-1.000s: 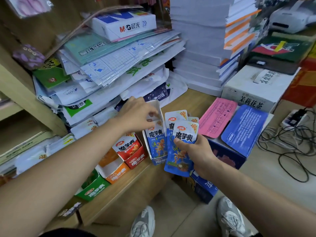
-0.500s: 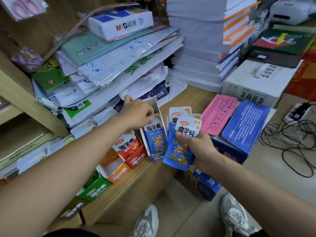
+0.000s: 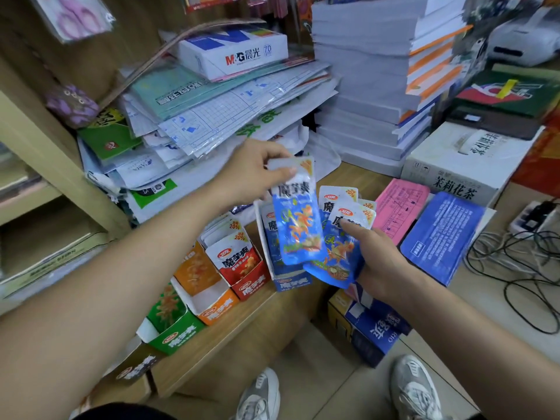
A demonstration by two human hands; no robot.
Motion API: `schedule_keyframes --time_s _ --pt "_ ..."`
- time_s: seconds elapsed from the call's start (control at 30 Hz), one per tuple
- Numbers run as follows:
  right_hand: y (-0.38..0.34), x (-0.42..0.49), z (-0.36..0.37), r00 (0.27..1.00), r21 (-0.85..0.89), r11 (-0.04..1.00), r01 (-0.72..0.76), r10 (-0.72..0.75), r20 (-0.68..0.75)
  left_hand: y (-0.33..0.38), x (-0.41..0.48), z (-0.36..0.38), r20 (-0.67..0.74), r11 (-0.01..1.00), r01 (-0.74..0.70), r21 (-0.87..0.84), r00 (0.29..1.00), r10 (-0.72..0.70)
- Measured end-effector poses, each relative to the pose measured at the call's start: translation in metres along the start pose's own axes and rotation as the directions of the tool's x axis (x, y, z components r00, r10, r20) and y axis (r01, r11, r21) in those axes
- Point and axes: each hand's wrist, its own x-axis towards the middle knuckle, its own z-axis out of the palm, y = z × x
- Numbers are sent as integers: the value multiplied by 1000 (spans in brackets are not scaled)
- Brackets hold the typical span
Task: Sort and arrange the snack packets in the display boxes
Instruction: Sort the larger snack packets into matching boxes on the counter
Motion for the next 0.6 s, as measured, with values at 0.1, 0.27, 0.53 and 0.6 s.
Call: schedule_keyframes --time_s 0.1,0.27,0.53,0.6 --pt "-6 -8 3 986 -26 997 -71 74 147 -3 1 30 60 998 56 35 997 -58" --pt "-1 -9 3 995 -176 980 92 -82 62 -5 5 41 29 966 163 -201 987 -161" --pt "22 -4 1 983 -254 955 155 -176 -58 -60 -19 23 43 683 76 727 987 -156" --pt "27 -2 2 980 -280 947 158 -185 -72 -64 -16 30 108 708 17 706 985 -132"
